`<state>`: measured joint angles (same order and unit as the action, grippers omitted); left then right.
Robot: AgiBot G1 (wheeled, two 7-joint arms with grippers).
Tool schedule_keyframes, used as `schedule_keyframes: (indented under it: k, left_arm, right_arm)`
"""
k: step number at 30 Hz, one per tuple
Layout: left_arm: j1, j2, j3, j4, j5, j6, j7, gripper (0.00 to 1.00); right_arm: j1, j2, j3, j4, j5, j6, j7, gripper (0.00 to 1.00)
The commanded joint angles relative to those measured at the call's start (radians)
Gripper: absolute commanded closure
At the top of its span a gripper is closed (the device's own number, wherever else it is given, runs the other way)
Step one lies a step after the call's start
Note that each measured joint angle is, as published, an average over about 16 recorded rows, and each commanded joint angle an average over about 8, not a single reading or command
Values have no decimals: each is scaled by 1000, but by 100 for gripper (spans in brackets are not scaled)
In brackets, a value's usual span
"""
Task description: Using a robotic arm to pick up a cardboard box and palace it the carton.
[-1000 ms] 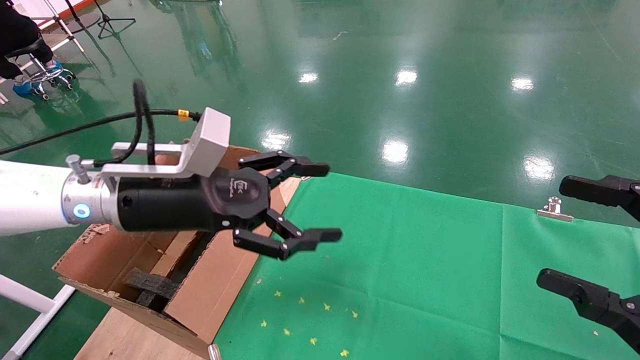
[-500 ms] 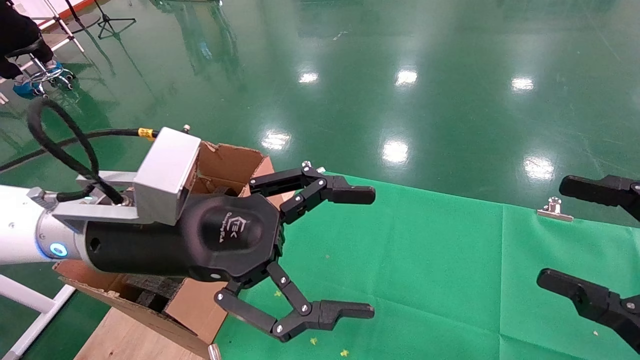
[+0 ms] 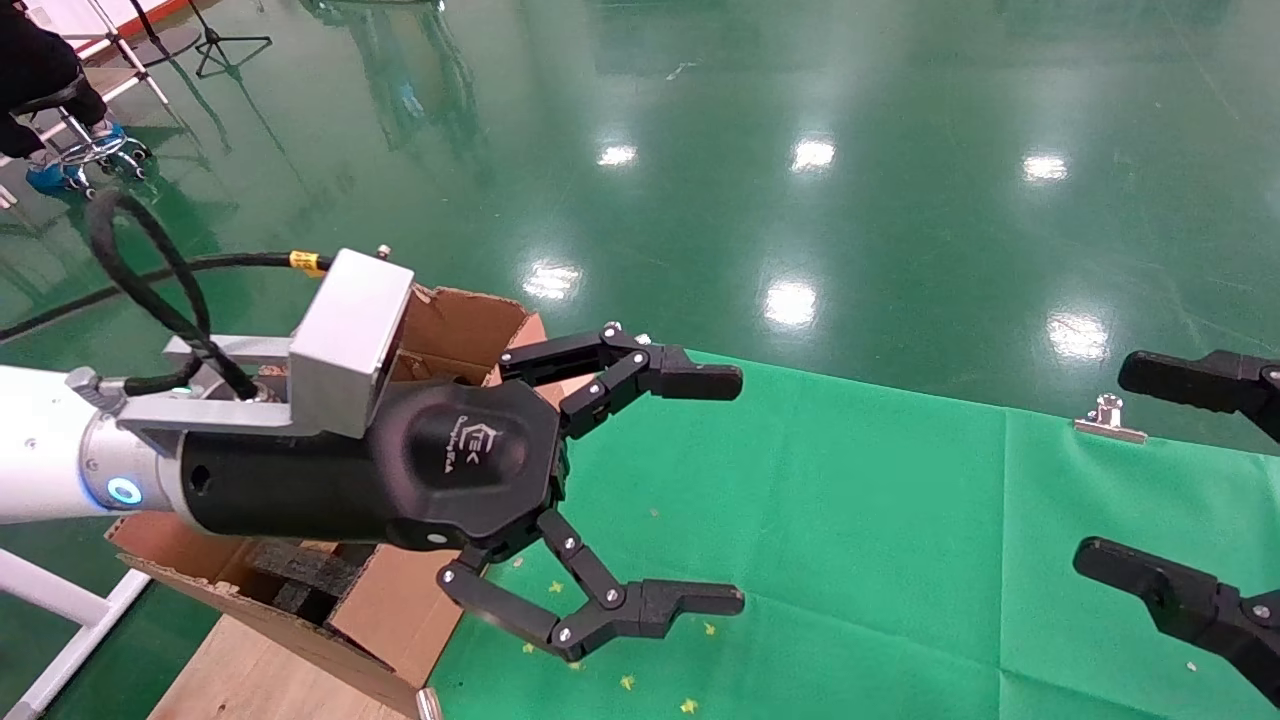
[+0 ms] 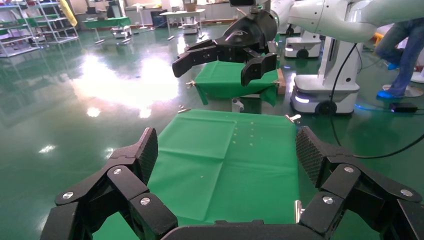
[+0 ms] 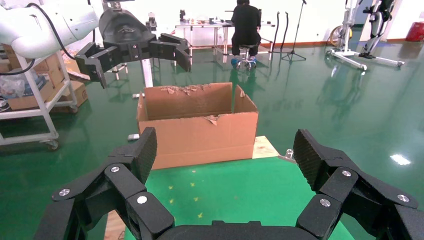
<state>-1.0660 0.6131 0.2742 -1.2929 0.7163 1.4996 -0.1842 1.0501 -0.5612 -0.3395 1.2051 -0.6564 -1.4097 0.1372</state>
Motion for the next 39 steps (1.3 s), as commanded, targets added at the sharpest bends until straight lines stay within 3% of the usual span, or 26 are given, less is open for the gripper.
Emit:
schedule_keyframes:
  k: [1, 39]
  left_arm:
    - [-2, 0, 1, 2, 3, -1, -1, 0]
    - [-8, -2, 6, 9, 14, -5, -4, 0]
  right_arm:
    - [0, 0, 0, 0, 0, 0, 0, 0]
    - [0, 0, 0, 0, 0, 0, 0, 0]
